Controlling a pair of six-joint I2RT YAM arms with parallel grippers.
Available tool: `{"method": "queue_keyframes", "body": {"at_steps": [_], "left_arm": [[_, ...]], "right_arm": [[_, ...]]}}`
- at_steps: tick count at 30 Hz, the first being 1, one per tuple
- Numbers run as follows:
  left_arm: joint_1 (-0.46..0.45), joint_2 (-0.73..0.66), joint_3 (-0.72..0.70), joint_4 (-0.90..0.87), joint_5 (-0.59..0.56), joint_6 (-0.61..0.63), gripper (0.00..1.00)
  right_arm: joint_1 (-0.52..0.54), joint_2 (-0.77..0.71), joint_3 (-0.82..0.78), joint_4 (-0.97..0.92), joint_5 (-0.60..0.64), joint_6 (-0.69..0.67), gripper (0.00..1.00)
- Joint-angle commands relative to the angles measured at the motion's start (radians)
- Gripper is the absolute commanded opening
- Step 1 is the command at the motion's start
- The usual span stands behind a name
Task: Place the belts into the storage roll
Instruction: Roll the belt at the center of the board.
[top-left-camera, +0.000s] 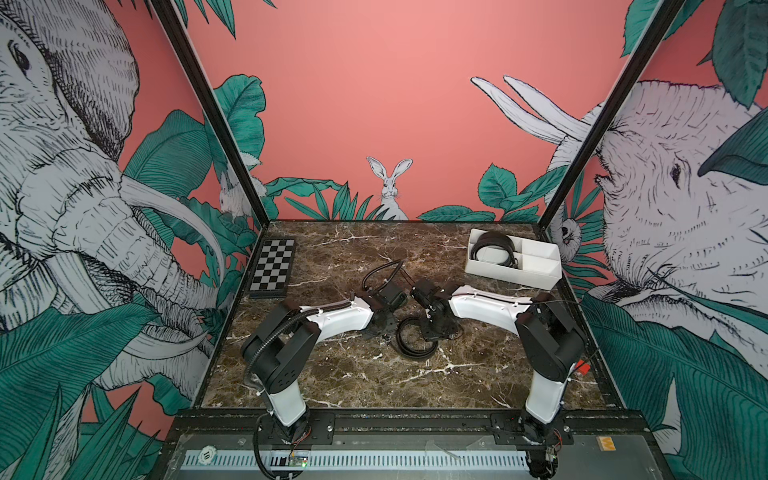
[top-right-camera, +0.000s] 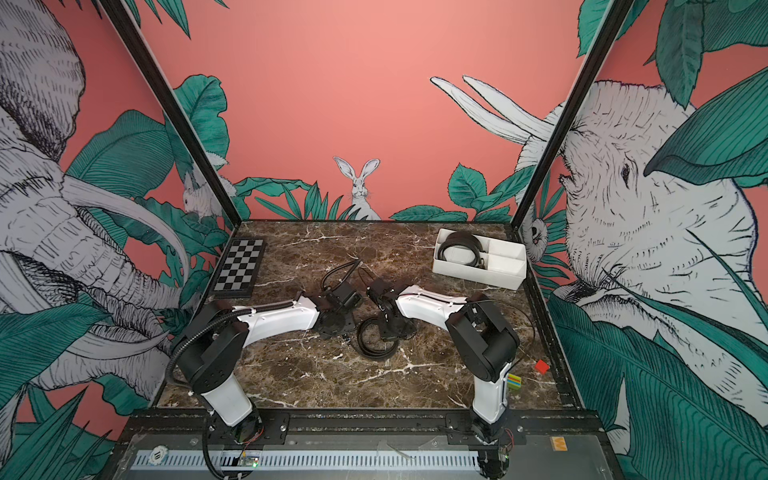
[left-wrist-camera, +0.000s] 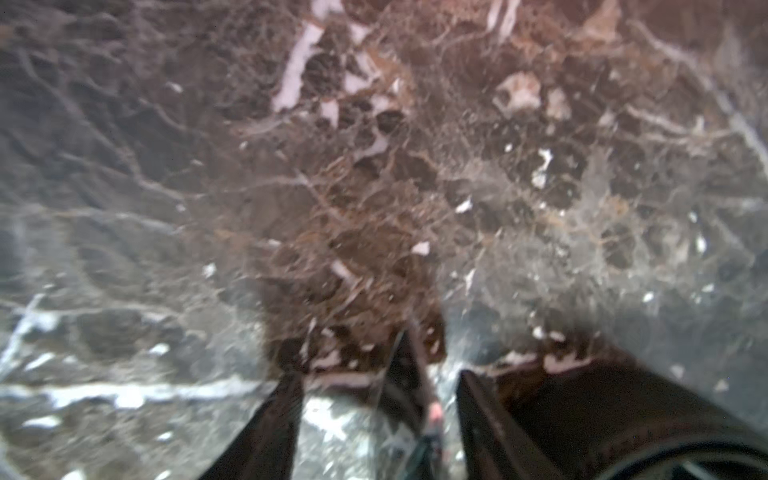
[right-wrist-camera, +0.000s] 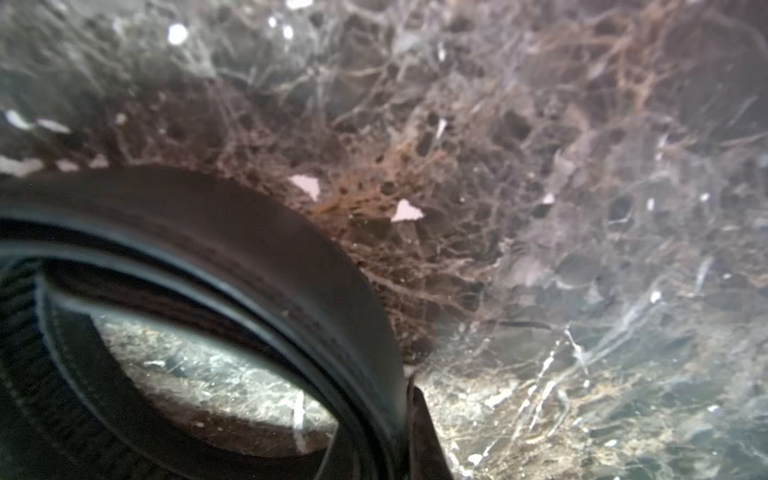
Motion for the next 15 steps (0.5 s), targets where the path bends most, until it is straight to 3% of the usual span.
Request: {"method": "queue_keyframes", "body": {"at_steps": [1,5,9,15], "left_arm": [[0.004,-0.115,-0.006,-0.037,-0.013,-0.041,0.79],[-0.020,-0.210,-0.007,-0.114,0.004,-0.122,0.87],[-0.091,-0.292,-0.049,-0.192,0.077,-0.301,0.91],[-0.234,-0.324,-0.213,0.104,0.174,-0.653,0.91]], "right_arm": [[0.027,0.052,-0.016,-0.047,-0.076,0.022,0.00],[0.027,0.057,-0.016,-0.050,-0.066,0.024,0.00],[0.026,0.056,-0.011,-0.055,-0.058,0.026,0.00],[0.027,0.063,0.000,-0.055,-0.054,0.023,0.00]]}}
